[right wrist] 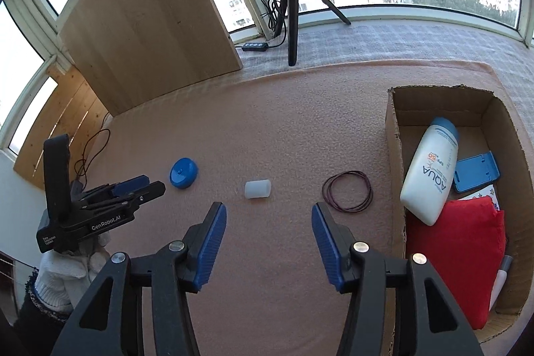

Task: Organize objects
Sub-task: 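Close the left gripper on the blue tape measure while the right gripper grasps the white cylinder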

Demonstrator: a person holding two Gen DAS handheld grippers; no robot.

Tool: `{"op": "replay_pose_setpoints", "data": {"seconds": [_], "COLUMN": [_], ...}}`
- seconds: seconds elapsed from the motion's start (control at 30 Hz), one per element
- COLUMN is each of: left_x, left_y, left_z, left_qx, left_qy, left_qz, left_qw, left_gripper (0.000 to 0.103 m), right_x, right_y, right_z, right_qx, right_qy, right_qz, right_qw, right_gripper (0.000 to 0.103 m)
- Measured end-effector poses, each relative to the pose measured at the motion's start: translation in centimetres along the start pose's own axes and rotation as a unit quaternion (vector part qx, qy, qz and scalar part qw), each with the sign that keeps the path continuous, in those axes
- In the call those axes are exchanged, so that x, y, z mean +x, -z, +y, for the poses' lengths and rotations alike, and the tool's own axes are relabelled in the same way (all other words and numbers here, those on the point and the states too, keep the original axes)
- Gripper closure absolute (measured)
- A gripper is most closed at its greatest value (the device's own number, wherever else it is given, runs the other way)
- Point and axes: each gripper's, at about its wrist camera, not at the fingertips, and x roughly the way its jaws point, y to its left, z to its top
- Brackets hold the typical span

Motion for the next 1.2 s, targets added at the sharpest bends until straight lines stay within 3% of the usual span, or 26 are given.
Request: {"op": "replay_pose_setpoints", "data": {"seconds": [0.33, 0.8, 0.87, 1.0, 1.13, 1.2], "left_x": [4.2, 6.4, 6.5, 6.6, 6.6, 6.6], "left_y": [-1.0, -1.3, -1.1, -1.1, -1.0, -1.1], "left_z": [-0.5, -0.5, -0.6, -0.8, -0.7, -0.7], "left_qx": [0.013, 0.033, 0.039, 0.043, 0.042, 0.039], "left_qy": [-0.007, -0.039, -0.043, -0.047, -0.046, -0.045], "left_qz": [0.021, 0.024, 0.021, 0.019, 0.017, 0.016], "left_qw": [0.9997, 0.9984, 0.9981, 0.9978, 0.9979, 0.9981], "left_gripper": [0.041, 0.042, 0.045, 0.049, 0.049, 0.049], "right_x": [7.2, 11.3, 11.7, 12.3, 12.1, 11.7], "right_y": [-0.6, -0.7, -0.6, -0.4, -0.5, -0.5], "right_z": [2.8, 4.4, 4.7, 4.7, 4.4, 4.0], "right_qx": [-0.033, -0.087, -0.097, -0.108, -0.113, -0.107], "right_qy": [0.012, 0.057, 0.066, 0.082, 0.094, 0.083], "right_qz": [0.051, 0.079, 0.083, 0.089, 0.084, 0.084], "right_qw": [0.998, 0.991, 0.990, 0.987, 0.986, 0.987], "right_gripper": [0.053, 0.054, 0.061, 0.065, 0.080, 0.080]}}
